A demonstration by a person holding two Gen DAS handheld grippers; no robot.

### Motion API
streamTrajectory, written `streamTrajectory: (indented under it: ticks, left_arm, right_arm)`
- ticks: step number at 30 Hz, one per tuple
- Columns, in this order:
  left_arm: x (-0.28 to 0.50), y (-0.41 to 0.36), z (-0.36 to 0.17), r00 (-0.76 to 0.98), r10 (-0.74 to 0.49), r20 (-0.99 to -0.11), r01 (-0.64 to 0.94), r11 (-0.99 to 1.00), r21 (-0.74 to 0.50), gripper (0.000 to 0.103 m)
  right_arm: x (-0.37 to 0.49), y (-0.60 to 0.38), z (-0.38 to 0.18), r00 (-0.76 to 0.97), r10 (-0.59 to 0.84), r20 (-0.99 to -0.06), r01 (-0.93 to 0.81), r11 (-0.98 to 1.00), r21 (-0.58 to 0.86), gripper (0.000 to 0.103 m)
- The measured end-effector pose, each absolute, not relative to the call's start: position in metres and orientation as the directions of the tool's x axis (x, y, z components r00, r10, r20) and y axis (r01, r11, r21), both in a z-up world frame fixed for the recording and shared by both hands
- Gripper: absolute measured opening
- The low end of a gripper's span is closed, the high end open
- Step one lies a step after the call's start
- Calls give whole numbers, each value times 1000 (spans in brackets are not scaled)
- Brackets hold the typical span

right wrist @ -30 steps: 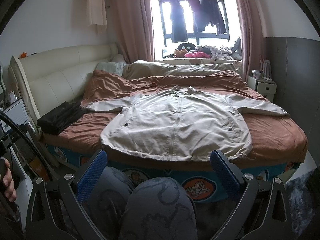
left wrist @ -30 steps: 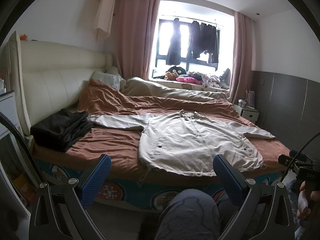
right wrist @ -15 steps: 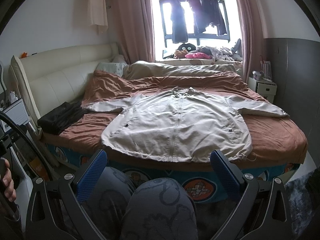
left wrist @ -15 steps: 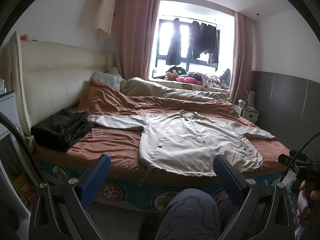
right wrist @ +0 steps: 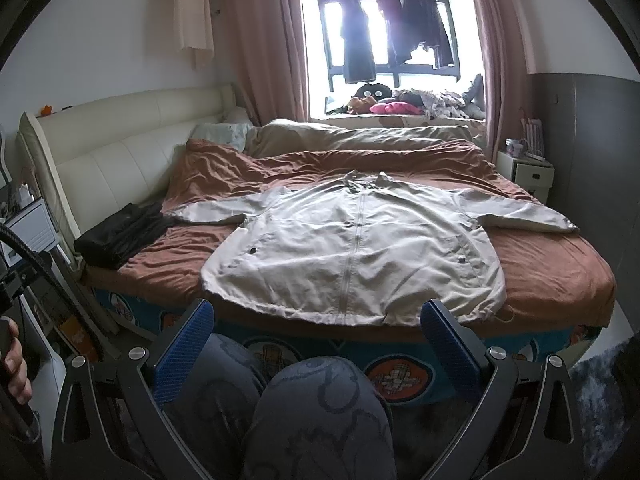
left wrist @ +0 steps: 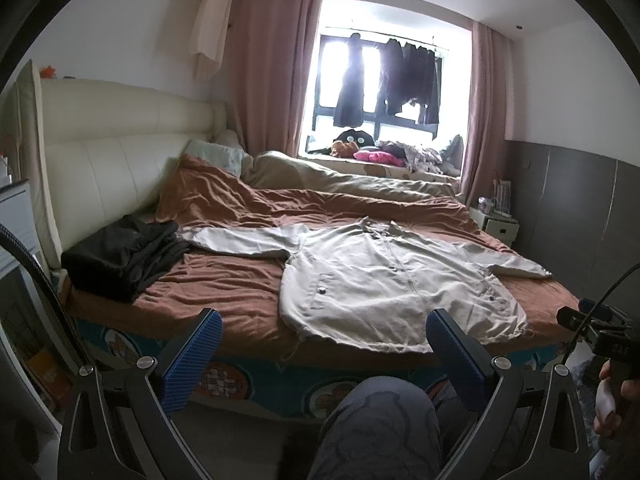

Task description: Fold large clothes

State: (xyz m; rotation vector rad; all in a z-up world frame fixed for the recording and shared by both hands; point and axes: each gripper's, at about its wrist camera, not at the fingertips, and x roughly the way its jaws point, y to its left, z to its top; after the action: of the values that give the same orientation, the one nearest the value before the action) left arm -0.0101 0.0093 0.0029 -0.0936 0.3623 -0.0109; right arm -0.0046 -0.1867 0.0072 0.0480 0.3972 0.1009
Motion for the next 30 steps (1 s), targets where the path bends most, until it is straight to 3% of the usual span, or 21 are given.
streamTrajectory:
  ticks: [8, 30]
  left_arm:
    - [19, 22, 12, 934, -4, -357, -36, 994, -106, 102]
    - [170, 73, -16, 859, 70, -507, -150, 981, -119, 102]
  right_arm:
    - [25, -183, 18, 919, 115, -378, -95, 993, 72, 103]
    - [215, -158, 26, 865, 208, -458, -177, 978, 110, 103]
